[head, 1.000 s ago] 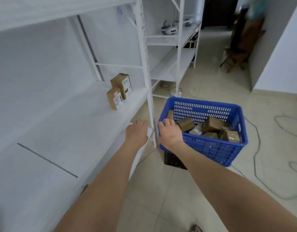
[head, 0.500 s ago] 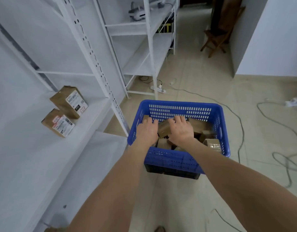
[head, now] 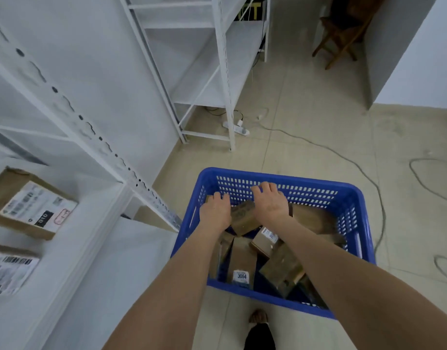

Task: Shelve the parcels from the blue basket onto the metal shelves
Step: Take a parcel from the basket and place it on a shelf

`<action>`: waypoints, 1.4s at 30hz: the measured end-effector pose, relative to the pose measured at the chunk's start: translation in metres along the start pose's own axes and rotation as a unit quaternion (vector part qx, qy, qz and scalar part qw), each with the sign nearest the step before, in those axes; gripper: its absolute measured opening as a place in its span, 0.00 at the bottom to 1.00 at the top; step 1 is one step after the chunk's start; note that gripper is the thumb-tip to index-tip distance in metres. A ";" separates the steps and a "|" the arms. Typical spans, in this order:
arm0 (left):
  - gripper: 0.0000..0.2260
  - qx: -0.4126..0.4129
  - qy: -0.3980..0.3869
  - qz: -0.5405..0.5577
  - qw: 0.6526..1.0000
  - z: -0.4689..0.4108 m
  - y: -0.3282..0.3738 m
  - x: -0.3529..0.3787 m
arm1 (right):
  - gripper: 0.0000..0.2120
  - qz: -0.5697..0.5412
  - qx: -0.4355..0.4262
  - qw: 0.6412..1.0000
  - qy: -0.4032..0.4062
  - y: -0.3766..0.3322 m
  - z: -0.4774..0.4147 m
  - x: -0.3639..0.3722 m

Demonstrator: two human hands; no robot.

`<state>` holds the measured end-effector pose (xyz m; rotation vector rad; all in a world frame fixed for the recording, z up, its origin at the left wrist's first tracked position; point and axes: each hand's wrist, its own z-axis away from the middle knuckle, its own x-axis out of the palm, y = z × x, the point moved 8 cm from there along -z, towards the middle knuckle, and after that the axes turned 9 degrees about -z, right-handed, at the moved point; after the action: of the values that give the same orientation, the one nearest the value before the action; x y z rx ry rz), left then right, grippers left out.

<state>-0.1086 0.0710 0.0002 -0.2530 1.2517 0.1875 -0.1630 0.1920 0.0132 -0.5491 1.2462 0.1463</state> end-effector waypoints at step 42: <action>0.10 -0.257 -0.148 0.492 0.819 -0.049 -0.040 0.072 | 0.39 -0.511 0.305 0.784 -0.179 0.000 -0.108 0.143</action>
<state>-0.1200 0.0187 -0.0794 -0.0039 0.8910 1.4253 -0.2084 0.1142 -0.1413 -0.5209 0.4333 -1.0056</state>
